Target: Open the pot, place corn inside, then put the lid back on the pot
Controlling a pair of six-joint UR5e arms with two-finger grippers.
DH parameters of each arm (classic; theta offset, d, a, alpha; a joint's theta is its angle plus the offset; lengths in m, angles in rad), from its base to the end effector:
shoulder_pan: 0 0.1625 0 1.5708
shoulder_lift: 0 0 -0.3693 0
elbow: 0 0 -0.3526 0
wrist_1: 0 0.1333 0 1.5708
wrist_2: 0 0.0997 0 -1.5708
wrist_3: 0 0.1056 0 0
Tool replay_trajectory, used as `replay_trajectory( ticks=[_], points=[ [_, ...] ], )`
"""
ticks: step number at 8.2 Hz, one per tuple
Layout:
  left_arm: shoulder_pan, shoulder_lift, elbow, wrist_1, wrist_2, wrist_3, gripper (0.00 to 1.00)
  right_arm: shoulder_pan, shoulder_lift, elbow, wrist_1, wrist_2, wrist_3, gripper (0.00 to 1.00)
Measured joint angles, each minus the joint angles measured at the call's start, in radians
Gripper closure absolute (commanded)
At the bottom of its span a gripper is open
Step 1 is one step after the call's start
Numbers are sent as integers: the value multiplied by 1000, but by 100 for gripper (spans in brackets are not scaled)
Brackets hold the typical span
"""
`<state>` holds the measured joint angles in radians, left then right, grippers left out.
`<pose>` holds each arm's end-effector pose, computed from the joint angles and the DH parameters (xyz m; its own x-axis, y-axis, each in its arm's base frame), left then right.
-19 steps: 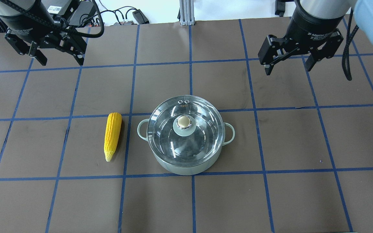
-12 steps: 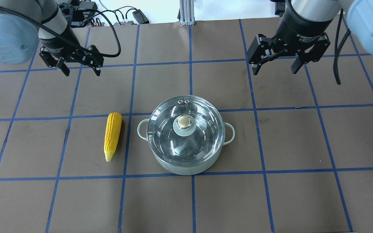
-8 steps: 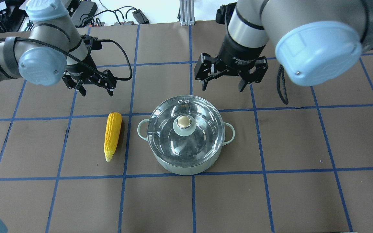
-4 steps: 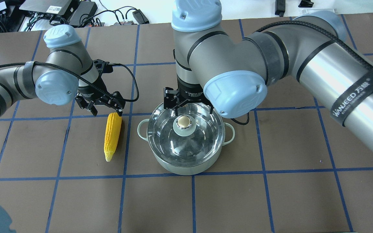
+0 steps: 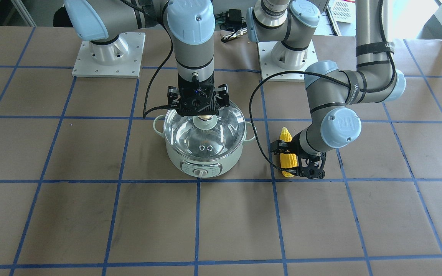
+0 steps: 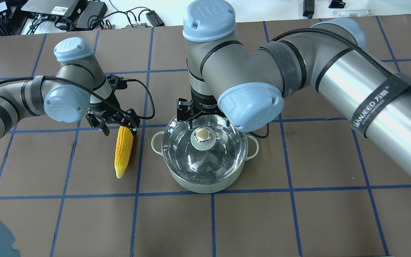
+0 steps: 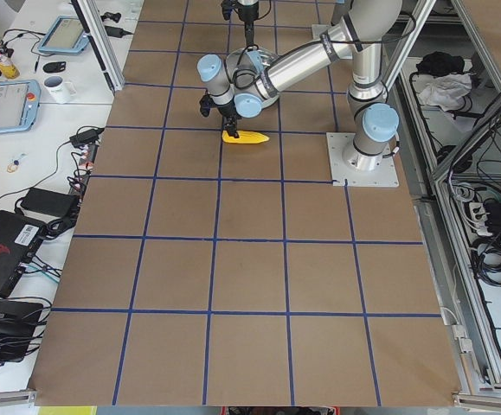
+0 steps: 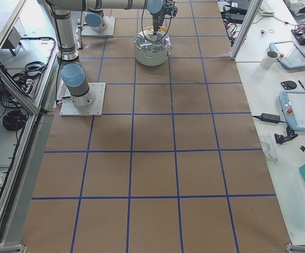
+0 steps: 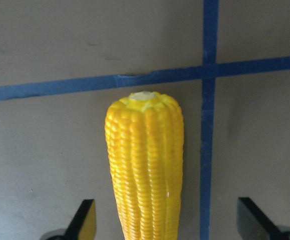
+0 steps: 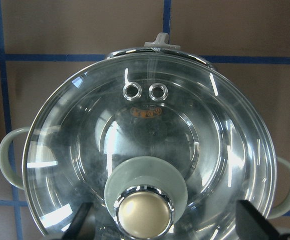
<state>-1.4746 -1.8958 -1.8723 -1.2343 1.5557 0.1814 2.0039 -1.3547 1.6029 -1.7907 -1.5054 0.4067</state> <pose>-0.0892 -0.4797 0.1760 -0.9951 0.0734 0.0658 0.0889 0.9563 0.2787 0.3445 -0.4110 0.3284 -0.9985 -0.0242 -0.0488 -0.0267 0.9983 0.0518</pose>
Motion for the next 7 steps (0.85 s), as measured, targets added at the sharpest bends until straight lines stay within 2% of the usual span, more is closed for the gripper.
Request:
replay_trajectory(
  ticks=[2,3,4,7],
  points=[
    [0,-42,-3,7,3,-2,0,2,14,1,-8,0,12,5],
    [0,-61,-3,9,6,-2,20,5,25,3,-10,1,16,6],
    [0,-73,-5,11,8,-3,99,14,34,6,-17,1,18,6],
    [0,-82,-6,4,5,-38,100,32,44,19,-41,0,24,15]
  ],
)
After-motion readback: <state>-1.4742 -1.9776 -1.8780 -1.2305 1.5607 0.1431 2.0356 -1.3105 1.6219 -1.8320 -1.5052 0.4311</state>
